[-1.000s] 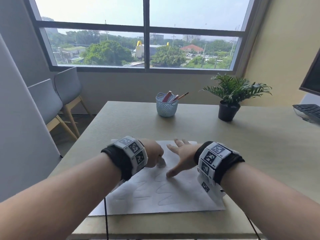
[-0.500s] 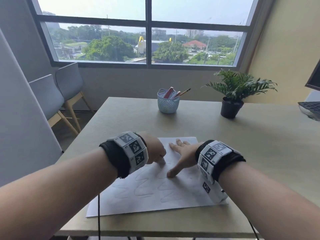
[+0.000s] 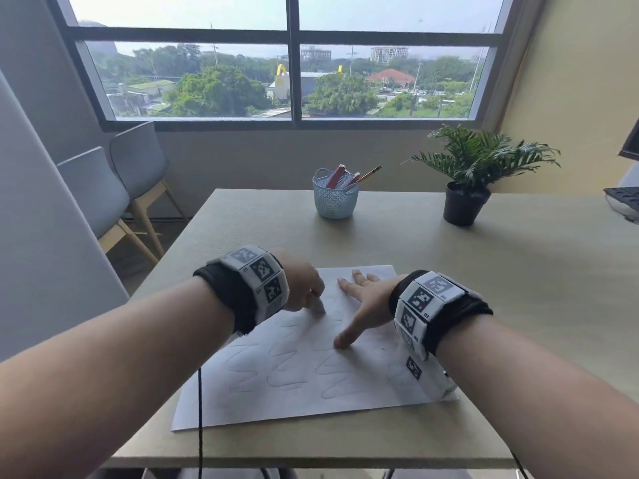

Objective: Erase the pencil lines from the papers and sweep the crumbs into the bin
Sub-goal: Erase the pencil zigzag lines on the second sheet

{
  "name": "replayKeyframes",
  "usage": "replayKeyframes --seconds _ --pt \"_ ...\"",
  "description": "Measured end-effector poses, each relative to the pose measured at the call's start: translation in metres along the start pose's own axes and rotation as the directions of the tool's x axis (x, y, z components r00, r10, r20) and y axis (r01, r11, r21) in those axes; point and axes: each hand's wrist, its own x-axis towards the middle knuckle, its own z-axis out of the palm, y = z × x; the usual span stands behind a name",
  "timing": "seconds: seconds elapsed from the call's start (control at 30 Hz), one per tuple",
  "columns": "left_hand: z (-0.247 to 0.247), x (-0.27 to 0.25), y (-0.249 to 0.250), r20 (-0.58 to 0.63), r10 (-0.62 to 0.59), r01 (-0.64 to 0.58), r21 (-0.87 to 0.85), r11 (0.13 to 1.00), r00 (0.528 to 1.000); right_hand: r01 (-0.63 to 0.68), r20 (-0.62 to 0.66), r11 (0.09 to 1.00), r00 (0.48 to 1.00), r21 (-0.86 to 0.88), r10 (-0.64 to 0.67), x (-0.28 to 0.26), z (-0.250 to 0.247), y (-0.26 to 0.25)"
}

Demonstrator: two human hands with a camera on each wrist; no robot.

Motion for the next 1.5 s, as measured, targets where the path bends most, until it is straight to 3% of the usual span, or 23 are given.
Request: replayKeyframes --seconds 0.27,0.47,0.67,0.83,1.03,1.2,1.5 --pt "0.009 -0.008 0.004 0.036 0.049 -0.049 0.018 0.999 0.998 -0.004 -0.011 1.0 1.0 0.002 0.004 0.003 0.002 0.0" --pt "0.008 -0.001 -0.005 0.001 -0.025 0.025 -0.044 0.999 1.0 0.001 -0.012 1.0 1.0 0.012 -0.001 0.003 0.001 0.0" --pt "0.008 -0.015 0.006 0.059 0.078 -0.08 0.034 0.996 0.995 0.0 -0.017 1.0 1.0 0.007 0.0 0.003 0.002 0.0" --pt "0.011 -0.003 -0.002 0.0 -0.035 0.035 -0.011 0.999 0.999 0.002 -0.01 1.0 1.0 0.016 -0.002 0.002 0.001 0.0" --pt "0.016 -0.014 0.005 0.028 0.051 -0.05 -0.042 0.998 0.998 0.003 -0.015 1.0 1.0 0.01 -0.003 0.004 0.002 0.001" --pt "0.011 -0.006 0.001 0.033 -0.035 0.038 -0.099 0.994 0.999 -0.004 -0.038 1.0 0.999 0.017 0.005 0.005 0.001 0.003" --pt "0.003 -0.003 0.003 0.025 -0.062 0.066 -0.159 0.985 0.998 0.003 0.008 0.999 1.0 -0.052 -0.002 0.003 0.0 0.009"
